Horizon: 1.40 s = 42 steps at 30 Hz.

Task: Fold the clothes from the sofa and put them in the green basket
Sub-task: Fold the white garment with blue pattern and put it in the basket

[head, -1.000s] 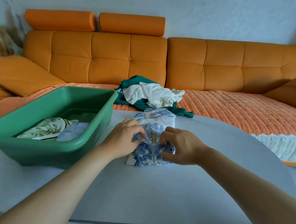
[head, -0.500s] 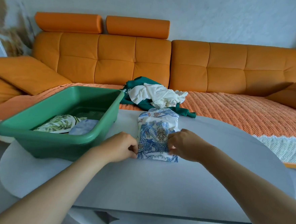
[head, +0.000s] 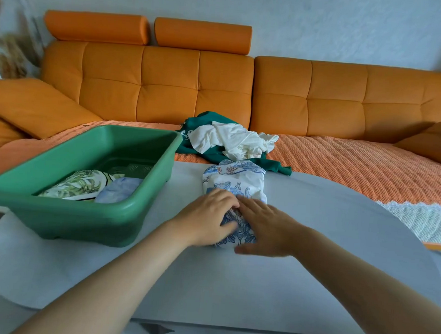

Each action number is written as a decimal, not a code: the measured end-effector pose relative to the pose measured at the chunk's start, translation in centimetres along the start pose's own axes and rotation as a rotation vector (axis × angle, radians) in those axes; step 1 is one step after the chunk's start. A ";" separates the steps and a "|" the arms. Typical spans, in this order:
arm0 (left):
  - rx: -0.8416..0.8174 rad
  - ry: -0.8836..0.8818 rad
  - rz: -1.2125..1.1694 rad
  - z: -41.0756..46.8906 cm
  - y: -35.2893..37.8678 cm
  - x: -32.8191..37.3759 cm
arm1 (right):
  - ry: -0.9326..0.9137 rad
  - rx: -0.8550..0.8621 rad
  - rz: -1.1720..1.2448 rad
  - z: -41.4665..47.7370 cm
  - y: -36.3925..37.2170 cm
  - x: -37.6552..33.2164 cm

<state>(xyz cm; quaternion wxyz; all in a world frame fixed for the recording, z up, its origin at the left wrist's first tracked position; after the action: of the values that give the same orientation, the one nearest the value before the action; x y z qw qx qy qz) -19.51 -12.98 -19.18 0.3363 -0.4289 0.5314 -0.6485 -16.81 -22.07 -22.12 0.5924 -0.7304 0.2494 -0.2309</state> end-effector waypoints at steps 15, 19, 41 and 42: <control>-0.240 -0.121 -0.027 -0.3 2.4 -4.2 | -0.091 0.151 -0.077 1.5 -1.4 -0.3; -0.133 -0.229 -0.267 -0.2 0.8 -4.3 | -0.055 0.065 0.097 0.6 -2.1 1.6; 0.198 -0.039 0.179 4.0 -1.7 1.1 | 0.399 0.362 0.499 1.7 -2.5 8.1; 0.107 -0.083 0.222 4.4 -0.1 0.4 | 0.367 0.412 0.329 1.6 -3.7 7.3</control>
<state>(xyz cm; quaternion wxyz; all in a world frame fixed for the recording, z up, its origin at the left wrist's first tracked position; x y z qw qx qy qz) -15.63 -15.11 -18.73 0.4504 -0.3752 0.5258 -0.6164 -9.86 -24.88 -18.50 0.7023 -0.4912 0.4150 -0.3055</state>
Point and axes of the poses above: each hand's wrist, its own z-axis towards the middle knuckle, its own y-axis out of the palm, x = y × z, the point moved 10 cm from there along z, towards the middle knuckle, and after that the axes turned 10 degrees about -x, right-handed, at the moved point
